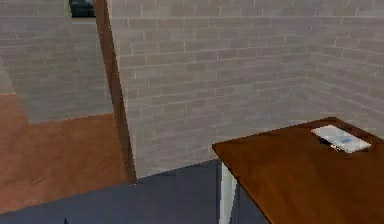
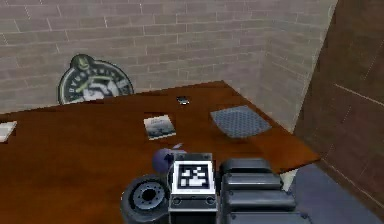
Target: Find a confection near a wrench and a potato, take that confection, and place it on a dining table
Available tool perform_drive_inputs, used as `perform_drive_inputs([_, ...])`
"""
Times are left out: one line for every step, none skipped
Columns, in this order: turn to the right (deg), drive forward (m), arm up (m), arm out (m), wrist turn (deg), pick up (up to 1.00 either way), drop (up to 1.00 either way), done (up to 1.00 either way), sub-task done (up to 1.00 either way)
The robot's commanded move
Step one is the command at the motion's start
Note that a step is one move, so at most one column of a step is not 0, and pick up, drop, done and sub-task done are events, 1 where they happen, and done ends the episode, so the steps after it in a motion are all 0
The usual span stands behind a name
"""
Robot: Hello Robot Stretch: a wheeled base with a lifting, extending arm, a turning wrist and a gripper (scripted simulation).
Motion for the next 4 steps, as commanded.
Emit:
perform_drive_inputs([45.0, 0.0, 0.0, 0.0, 0.0, 0.0, 0.0, 0.0, 0.0])
perform_drive_inputs([42.0, 0.0, 0.0, 0.0, 0.0, 0.0, 0.0, 0.0, 0.0])
perform_drive_inputs([-45.0, 0.0, 0.0, 0.0, 0.0, 0.0, 0.0, 0.0, 0.0])
perform_drive_inputs([-45.0, 0.0, 0.0, 0.0, 0.0, 0.0, 0.0, 0.0, 0.0])
